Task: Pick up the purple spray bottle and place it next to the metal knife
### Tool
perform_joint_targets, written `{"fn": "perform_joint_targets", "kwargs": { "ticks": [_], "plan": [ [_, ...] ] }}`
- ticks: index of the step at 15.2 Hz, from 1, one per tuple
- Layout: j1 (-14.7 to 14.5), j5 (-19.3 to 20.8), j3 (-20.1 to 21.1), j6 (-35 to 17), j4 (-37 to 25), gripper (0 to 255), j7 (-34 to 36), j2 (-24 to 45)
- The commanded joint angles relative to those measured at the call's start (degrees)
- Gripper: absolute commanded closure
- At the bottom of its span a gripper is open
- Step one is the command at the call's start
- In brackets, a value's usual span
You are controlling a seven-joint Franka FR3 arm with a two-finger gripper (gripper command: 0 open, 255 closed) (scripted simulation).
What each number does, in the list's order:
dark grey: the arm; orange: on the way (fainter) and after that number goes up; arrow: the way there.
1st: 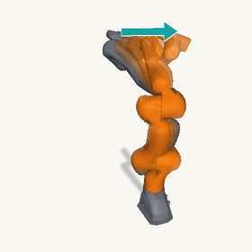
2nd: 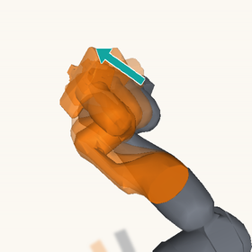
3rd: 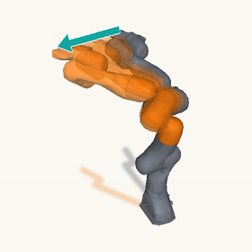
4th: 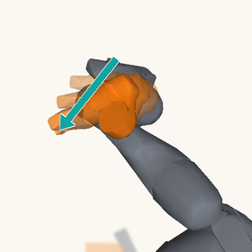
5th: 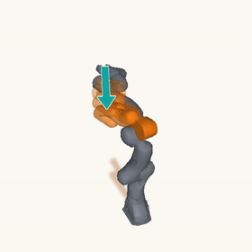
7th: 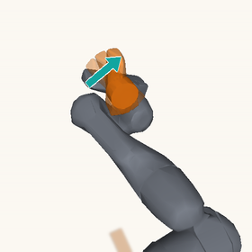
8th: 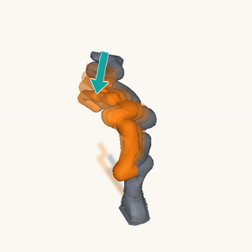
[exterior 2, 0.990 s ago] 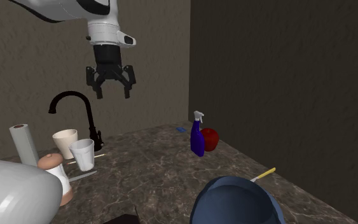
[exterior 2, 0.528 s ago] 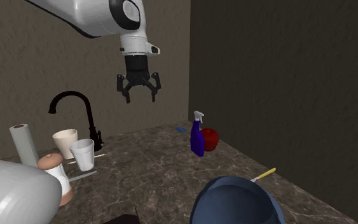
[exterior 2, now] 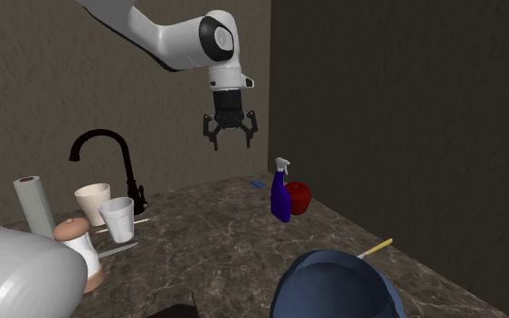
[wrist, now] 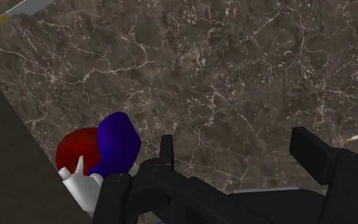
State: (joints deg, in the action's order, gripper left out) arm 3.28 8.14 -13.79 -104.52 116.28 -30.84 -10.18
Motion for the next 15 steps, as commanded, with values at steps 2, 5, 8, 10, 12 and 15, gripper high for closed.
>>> {"fn": "perform_joint_targets", "kwargs": {
  "ticks": [2, 5, 8, 10, 12, 15],
  "plan": [
    [0.5, -0.8, -1.5, -2.0, -4.6, 0, -4.2, 6.1],
    [1.3, -2.3, -2.6, -3.0, -10.6, 0, -8.2, 12.7],
    [2.5, -4.1, -3.1, -3.3, -17.4, 0, -12.0, 19.5],
    [3.5, -5.4, -3.2, -3.1, -22.6, 0, -14.4, 24.2],
    [4.7, -6.6, -3.2, -2.4, -28.3, 0, -16.7, 29.1],
    [6.8, -8.4, -2.8, -0.6, -38.3, 0, -19.8, 36.9]
  ]
}}
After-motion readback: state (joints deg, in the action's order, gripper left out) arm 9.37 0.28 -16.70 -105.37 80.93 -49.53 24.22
